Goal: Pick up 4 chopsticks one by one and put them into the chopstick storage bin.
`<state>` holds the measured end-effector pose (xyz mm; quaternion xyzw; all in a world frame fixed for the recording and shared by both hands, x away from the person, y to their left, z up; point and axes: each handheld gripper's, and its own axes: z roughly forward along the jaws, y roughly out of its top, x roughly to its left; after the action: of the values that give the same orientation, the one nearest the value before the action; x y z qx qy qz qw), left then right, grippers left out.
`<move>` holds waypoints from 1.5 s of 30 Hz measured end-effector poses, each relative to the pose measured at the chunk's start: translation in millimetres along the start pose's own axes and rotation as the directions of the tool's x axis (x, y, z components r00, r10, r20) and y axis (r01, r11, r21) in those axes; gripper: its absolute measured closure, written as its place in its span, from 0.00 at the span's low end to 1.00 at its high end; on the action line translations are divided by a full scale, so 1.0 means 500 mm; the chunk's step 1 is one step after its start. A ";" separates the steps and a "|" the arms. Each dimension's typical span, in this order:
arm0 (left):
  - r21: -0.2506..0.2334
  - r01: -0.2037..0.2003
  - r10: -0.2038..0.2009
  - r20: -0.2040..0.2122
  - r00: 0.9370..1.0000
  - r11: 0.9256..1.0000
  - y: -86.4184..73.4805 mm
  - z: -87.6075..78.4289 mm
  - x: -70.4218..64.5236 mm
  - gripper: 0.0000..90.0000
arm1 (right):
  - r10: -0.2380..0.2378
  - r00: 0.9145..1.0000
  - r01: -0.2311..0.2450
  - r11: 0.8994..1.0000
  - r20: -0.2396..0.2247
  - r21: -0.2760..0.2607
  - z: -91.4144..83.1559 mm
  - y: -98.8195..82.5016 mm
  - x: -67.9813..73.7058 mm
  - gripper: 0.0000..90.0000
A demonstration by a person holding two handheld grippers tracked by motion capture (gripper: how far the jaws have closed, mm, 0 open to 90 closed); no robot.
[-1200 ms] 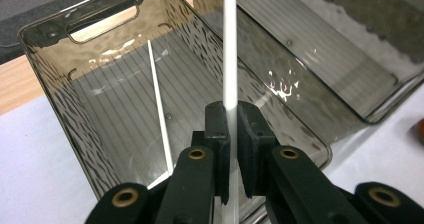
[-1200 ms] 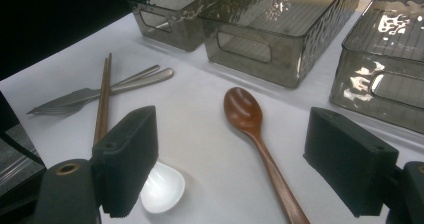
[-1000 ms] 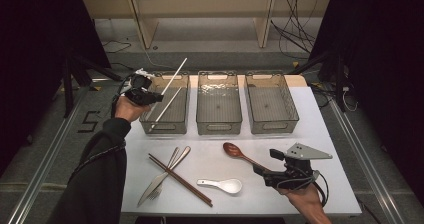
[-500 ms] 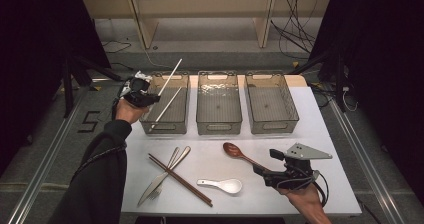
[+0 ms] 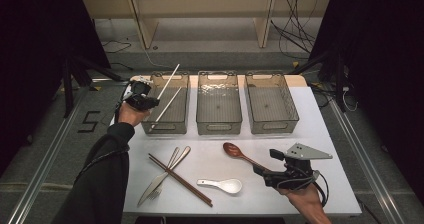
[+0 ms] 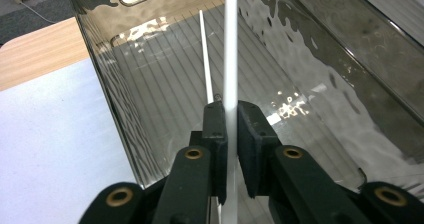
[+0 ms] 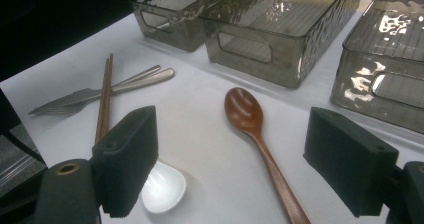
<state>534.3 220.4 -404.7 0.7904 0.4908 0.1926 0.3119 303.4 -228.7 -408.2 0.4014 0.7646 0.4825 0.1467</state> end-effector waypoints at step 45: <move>0.094 -0.492 0.441 0.323 0.837 0.865 -0.127 -0.128 -0.254 0.22 | -0.011 1.000 0.011 1.000 0.001 -0.002 -0.002 0.004 0.006 0.25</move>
<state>397.3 146.7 -400.9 0.9298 0.2463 0.1013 0.2541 301.9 -226.9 -405.6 0.3973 0.7661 0.4823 0.1502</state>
